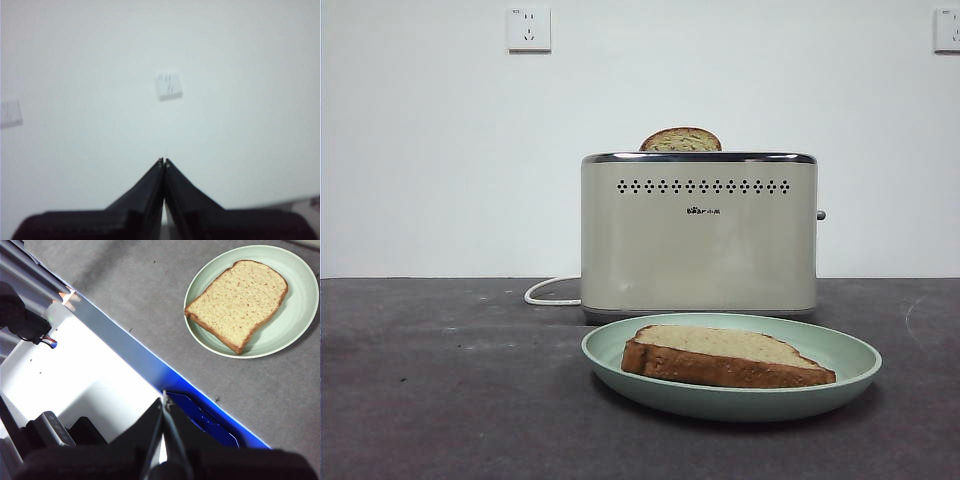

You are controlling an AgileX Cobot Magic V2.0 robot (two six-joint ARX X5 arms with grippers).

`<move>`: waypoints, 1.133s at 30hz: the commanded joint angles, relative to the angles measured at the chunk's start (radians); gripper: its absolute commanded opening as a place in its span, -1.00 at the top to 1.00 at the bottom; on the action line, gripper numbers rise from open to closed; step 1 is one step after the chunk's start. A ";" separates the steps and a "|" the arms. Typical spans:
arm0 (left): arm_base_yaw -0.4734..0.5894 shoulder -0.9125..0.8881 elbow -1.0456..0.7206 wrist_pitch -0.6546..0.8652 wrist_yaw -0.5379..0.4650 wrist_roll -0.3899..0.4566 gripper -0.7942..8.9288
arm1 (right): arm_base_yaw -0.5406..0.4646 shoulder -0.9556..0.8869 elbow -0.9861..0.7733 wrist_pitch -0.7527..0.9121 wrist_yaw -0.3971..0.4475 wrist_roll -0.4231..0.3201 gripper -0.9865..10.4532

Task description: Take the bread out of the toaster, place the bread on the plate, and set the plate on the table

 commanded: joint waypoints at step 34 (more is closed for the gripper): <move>0.060 -0.283 -0.614 -0.154 -0.053 -0.135 0.84 | 0.002 -0.003 -0.008 0.004 0.003 0.006 0.82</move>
